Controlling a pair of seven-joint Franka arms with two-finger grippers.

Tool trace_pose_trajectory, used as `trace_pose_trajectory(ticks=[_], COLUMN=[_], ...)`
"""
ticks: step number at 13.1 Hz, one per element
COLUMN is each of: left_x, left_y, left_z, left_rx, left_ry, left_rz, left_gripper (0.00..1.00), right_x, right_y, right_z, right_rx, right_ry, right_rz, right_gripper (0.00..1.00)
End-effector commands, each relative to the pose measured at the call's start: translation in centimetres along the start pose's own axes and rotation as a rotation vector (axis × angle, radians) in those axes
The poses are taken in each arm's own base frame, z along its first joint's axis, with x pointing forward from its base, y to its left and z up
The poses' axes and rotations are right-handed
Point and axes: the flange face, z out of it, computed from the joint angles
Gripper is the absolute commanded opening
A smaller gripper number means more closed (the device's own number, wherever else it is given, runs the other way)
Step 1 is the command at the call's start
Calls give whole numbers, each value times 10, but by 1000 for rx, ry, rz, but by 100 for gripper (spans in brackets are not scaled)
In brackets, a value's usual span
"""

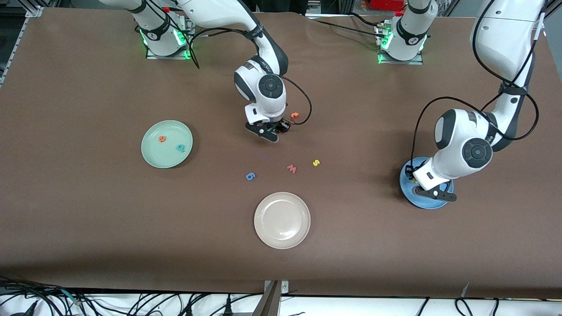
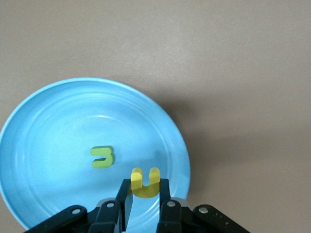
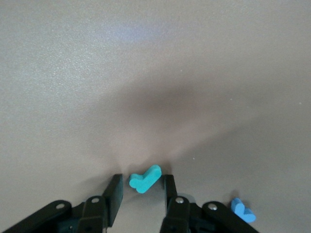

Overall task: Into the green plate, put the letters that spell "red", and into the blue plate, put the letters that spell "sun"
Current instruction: 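Drop the yellow u on the blue plate with the left gripper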

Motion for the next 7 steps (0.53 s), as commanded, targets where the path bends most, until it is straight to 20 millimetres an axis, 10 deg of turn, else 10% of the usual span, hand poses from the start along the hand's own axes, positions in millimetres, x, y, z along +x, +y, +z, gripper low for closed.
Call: trace_pose_trajectory(ticks=[1,4,7], left_x=[-2,0,0], left_y=[2,2,3], left_z=[-2,4,4], left_rx=[19,18,18], left_ry=[-9,-17,-15], left_rz=[28,25,26], left_gripper=[28,67,78], right_x=[5,8,6], right_y=[-3,-2,-3], right_z=[3,1,4], right_rx=[0,1,8], right_ry=[18,21,25], right_rz=[-2,2,-4], right_gripper=[43,43,34])
